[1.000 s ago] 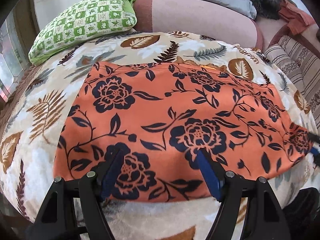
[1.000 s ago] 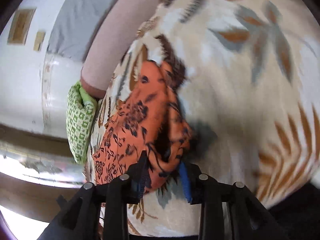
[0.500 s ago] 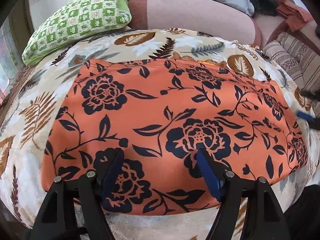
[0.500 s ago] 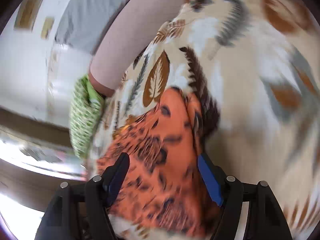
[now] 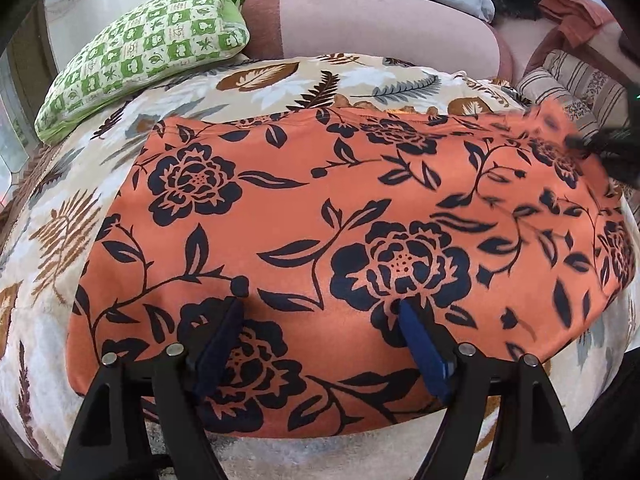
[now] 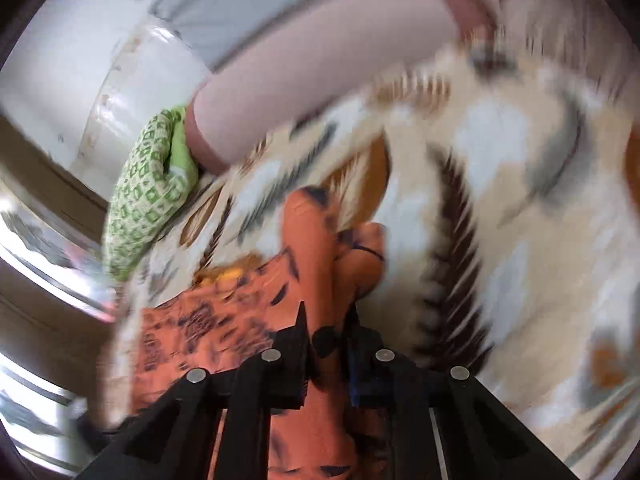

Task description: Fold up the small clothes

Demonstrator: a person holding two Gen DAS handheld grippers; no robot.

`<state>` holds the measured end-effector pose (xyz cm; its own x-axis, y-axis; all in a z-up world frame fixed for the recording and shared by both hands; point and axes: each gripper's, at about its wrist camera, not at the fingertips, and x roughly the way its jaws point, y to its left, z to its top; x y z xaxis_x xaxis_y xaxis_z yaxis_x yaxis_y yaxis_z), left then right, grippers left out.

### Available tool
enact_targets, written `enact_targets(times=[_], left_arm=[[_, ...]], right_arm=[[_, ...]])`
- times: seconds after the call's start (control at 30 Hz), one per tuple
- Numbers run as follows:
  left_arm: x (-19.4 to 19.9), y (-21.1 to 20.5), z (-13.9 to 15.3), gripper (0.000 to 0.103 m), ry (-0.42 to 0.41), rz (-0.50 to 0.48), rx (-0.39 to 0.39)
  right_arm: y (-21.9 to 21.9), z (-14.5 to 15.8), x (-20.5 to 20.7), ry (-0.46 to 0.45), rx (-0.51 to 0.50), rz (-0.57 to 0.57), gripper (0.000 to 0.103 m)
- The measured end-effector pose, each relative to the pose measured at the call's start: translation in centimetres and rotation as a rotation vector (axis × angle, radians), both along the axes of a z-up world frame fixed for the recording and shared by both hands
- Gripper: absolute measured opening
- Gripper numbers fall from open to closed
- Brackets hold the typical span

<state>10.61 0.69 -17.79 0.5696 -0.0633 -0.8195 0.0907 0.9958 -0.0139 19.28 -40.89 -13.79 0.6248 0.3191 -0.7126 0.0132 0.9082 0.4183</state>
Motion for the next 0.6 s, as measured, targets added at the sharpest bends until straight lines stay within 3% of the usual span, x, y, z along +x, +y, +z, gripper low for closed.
enact_targets(times=[0.07, 0.1, 0.17, 0.27, 0.37, 0.4, 0.43, 0.47, 0.5, 0.53, 0.6], left_arm=[[0.1, -0.3, 0.1, 0.082, 0.009, 0.001, 0.012], [0.1, -0.3, 0.3, 0.082, 0.012, -0.006, 0.011], [-0.3, 0.2, 1.2, 0.082, -0.01, -0.01, -0.008], [-0.4, 1.2, 2.3, 0.082, -0.048, 0.031, -0.031], [-0.2, 2.2, 1.8, 0.082, -0.022, 0.064, -0.042], [0.2, 2.5, 1.0, 0.082, 0.022, 0.075, -0.043], [0.3, 2.7, 0.4, 0.082, 0.05, 0.082, -0.044], [0.3, 2.8, 0.2, 0.082, 0.06, 0.08, -0.044], [0.1, 3.0, 0.5, 0.082, 0.054, 0.077, -0.046], [-0.4, 3.4, 1.4, 0.082, 0.033, 0.078, -0.063], [-1.6, 4.3, 3.3, 0.082, -0.03, 0.085, -0.102]], right_arm=[[-1.6, -4.9, 2.2, 0.207, 0.049, -0.038, 0.02], [-2.6, -5.7, 1.7, 0.212, 0.129, -0.079, 0.023], [-2.6, -4.1, 0.4, 0.161, 0.088, -0.108, 0.029], [-0.8, 0.1, -1.5, 0.063, 0.024, -0.069, 0.029], [1.7, 2.7, -2.9, 0.01, 0.117, 0.028, 0.031], [2.5, 2.4, -3.1, 0.021, 0.194, 0.071, 0.049], [3.2, 1.3, -3.1, 0.06, 0.24, 0.093, 0.082], [3.6, -0.1, -2.9, 0.101, 0.236, 0.092, 0.089], [3.6, -2.2, -2.7, 0.165, 0.199, 0.064, 0.089], [2.6, -5.0, -2.7, 0.246, 0.19, 0.003, 0.077], [1.7, -4.6, -3.9, 0.208, 0.228, -0.067, 0.061]])
